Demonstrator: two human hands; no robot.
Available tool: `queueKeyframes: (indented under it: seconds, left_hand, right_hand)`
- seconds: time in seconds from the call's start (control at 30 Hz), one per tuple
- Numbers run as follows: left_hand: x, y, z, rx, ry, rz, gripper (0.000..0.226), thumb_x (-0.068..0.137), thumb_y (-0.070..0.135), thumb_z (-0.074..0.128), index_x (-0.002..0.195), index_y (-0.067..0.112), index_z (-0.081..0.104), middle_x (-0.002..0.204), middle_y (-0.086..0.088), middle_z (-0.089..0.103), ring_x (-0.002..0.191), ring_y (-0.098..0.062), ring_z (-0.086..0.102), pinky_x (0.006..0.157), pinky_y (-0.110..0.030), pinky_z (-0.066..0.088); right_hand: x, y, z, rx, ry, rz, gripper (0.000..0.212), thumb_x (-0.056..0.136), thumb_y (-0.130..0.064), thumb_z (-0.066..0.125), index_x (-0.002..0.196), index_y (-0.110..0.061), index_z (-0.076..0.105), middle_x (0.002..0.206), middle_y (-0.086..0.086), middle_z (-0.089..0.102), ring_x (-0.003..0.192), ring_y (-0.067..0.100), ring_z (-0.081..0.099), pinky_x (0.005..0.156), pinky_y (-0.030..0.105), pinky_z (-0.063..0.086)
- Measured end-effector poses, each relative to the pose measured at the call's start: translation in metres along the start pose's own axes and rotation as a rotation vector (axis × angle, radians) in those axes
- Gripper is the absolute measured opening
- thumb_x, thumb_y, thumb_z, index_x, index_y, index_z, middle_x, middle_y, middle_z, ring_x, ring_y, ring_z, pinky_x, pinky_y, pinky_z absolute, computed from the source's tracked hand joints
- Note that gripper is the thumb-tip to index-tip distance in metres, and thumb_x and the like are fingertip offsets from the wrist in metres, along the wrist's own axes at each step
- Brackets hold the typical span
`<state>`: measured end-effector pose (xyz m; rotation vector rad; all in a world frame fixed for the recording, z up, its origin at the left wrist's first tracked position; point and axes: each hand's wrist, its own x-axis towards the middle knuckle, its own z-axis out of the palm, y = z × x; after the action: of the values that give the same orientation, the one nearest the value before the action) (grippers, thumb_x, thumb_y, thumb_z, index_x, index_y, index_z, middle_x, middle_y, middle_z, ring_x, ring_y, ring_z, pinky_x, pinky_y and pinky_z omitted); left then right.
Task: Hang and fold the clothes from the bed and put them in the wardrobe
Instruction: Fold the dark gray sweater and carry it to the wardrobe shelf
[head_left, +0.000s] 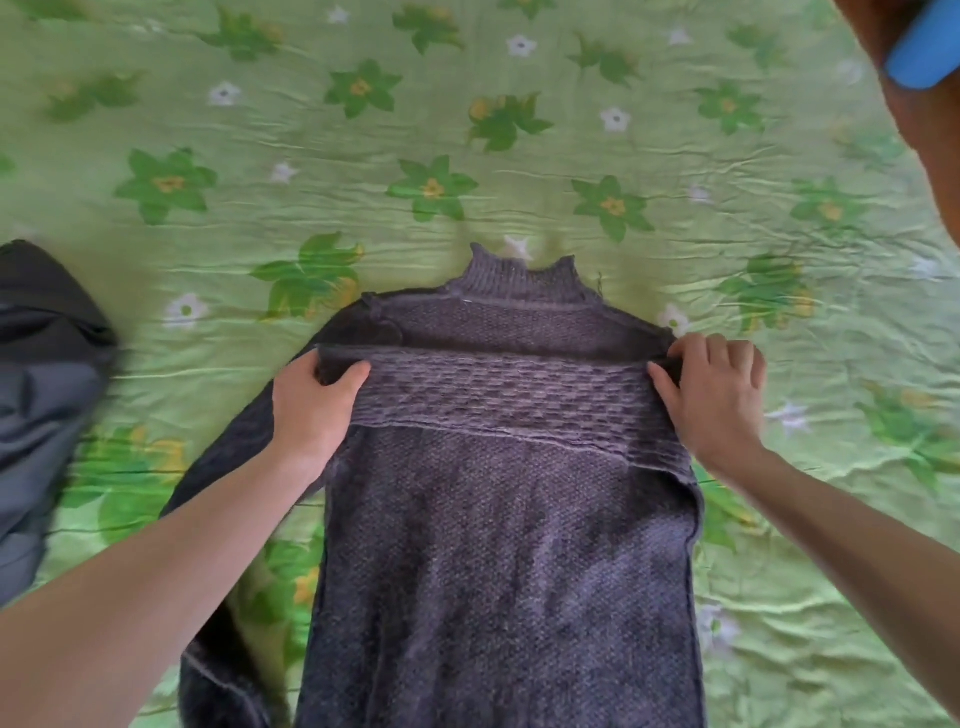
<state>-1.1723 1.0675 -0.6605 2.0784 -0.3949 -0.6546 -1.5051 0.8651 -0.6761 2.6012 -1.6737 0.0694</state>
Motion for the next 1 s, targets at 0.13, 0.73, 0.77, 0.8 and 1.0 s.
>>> queueKeyframes:
  seconds: [0.13, 0.73, 0.77, 0.8, 1.0]
  left_hand:
    - [0.011, -0.002, 0.004, 0.056, -0.034, -0.033, 0.023, 0.1, 0.017, 0.064, 0.079, 0.007, 0.06, 0.071, -0.001, 0.057, 0.067, -0.018, 0.049, 0.063, -0.034, 0.038]
    - [0.011, -0.072, -0.086, 0.759, 0.013, 0.071, 0.041, 0.104, 0.044, 0.056, 0.133, 0.015, 0.055, 0.125, -0.014, 0.059, 0.117, -0.039, 0.056, 0.095, -0.049, 0.046]
    - [0.011, -0.074, -0.096, 0.706, -0.055, 0.089, 0.036, 0.103, 0.043, 0.059, 0.126, 0.016, 0.057, 0.116, -0.011, 0.065, 0.108, -0.038, 0.062, 0.086, -0.045, 0.05]
    - [0.01, -0.075, -0.105, 0.659, -0.131, 0.086, 0.031, 0.102, 0.042, 0.061, 0.121, 0.017, 0.057, 0.108, -0.008, 0.068, 0.099, -0.036, 0.065, 0.079, -0.042, 0.049]
    - [-0.008, -0.097, -0.163, 0.447, -0.509, -0.153, 0.036, 0.088, 0.033, 0.084, 0.121, 0.023, 0.073, 0.109, 0.006, 0.077, 0.102, -0.017, 0.073, 0.093, -0.036, 0.058]
  right_hand:
    - [-0.016, -0.011, -0.001, 0.216, 0.098, -0.233, 0.026, 0.105, -0.023, 0.057, 0.127, -0.008, 0.061, 0.131, 0.015, 0.054, 0.118, 0.038, 0.052, 0.099, 0.049, 0.045]
    - [-0.046, -0.037, 0.013, 0.099, -0.206, -0.352, 0.07, 0.107, -0.055, 0.018, 0.162, -0.014, 0.03, 0.173, 0.002, 0.016, 0.161, 0.017, 0.005, 0.128, 0.049, 0.015]
    - [-0.047, -0.052, 0.01, 0.124, -0.193, -0.389, 0.067, 0.108, -0.052, 0.021, 0.163, -0.014, 0.029, 0.173, 0.003, 0.016, 0.161, 0.017, 0.006, 0.128, 0.048, 0.015]
    - [-0.048, -0.07, 0.005, 0.146, -0.195, -0.442, 0.065, 0.109, -0.051, 0.022, 0.164, -0.016, 0.026, 0.174, 0.002, 0.014, 0.161, 0.017, 0.005, 0.128, 0.048, 0.014]
    - [-0.049, -0.206, 0.003, 0.116, -0.319, -0.819, 0.064, 0.109, -0.058, 0.012, 0.166, -0.033, 0.0, 0.174, -0.01, -0.005, 0.16, 0.013, -0.009, 0.13, 0.043, 0.006]
